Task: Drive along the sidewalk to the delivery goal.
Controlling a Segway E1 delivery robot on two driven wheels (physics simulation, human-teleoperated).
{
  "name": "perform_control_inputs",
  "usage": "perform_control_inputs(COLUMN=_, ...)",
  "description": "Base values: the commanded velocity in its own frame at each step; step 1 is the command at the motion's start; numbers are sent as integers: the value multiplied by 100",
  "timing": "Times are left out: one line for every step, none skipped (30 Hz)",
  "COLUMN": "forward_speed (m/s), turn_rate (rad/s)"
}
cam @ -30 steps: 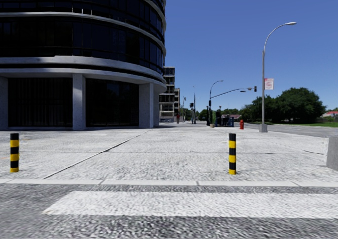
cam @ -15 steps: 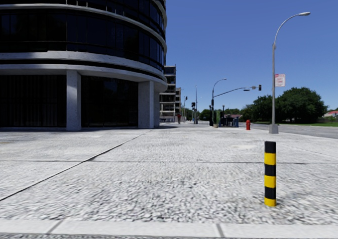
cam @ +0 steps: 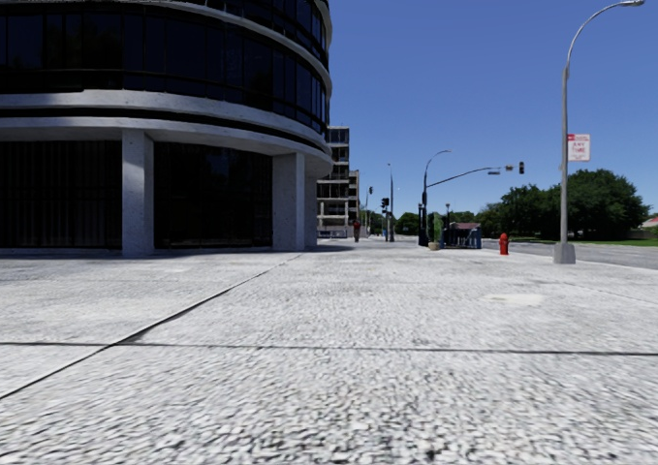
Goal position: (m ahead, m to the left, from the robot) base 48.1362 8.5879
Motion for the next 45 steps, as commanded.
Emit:
perform_control_inputs(forward_speed=200, turn_rate=0)
perform_control_inputs(forward_speed=200, turn_rate=0)
perform_control_inputs(forward_speed=200, turn_rate=0)
perform_control_inputs(forward_speed=200, turn_rate=0)
perform_control_inputs(forward_speed=200, turn_rate=0)
perform_control_inputs(forward_speed=200, turn_rate=0)
perform_control_inputs(forward_speed=200, turn_rate=0)
perform_control_inputs(forward_speed=200, turn_rate=0)
perform_control_inputs(forward_speed=200, turn_rate=0)
perform_control_inputs(forward_speed=200, turn_rate=0)
perform_control_inputs(forward_speed=200, turn_rate=0)
perform_control_inputs(forward_speed=200, turn_rate=0)
perform_control_inputs(forward_speed=200, turn_rate=0)
perform_control_inputs(forward_speed=200, turn_rate=0)
perform_control_inputs(forward_speed=200, turn_rate=0)
perform_control_inputs(forward_speed=200, turn_rate=0)
perform_control_inputs(forward_speed=200, turn_rate=0)
perform_control_inputs(forward_speed=200, turn_rate=0)
perform_control_inputs(forward_speed=200, turn_rate=0)
perform_control_inputs(forward_speed=200, turn_rate=0)
perform_control_inputs(forward_speed=200, turn_rate=0)
perform_control_inputs(forward_speed=200, turn_rate=0)
perform_control_inputs(forward_speed=200, turn_rate=0)
perform_control_inputs(forward_speed=200, turn_rate=0)
perform_control_inputs(forward_speed=200, turn_rate=0)
perform_control_inputs(forward_speed=200, turn_rate=0)
perform_control_inputs(forward_speed=200, turn_rate=0)
perform_control_inputs(forward_speed=200, turn_rate=0)
perform_control_inputs(forward_speed=200, turn_rate=0)
perform_control_inputs(forward_speed=200, turn_rate=0)
perform_control_inputs(forward_speed=200, turn_rate=0)
perform_control_inputs(forward_speed=200, turn_rate=0)
perform_control_inputs(forward_speed=200, turn_rate=0)
perform_control_inputs(forward_speed=200, turn_rate=0)
perform_control_inputs(forward_speed=200, turn_rate=0)
perform_control_inputs(forward_speed=200, turn_rate=0)
perform_control_inputs(forward_speed=200, turn_rate=0)
perform_control_inputs(forward_speed=200, turn_rate=0)
perform_control_inputs(forward_speed=200, turn_rate=0)
perform_control_inputs(forward_speed=200, turn_rate=0)
perform_control_inputs(forward_speed=200, turn_rate=0)
perform_control_inputs(forward_speed=200, turn_rate=0)
perform_control_inputs(forward_speed=200, turn_rate=0)
perform_control_inputs(forward_speed=200, turn_rate=0)
perform_control_inputs(forward_speed=200, turn_rate=0)
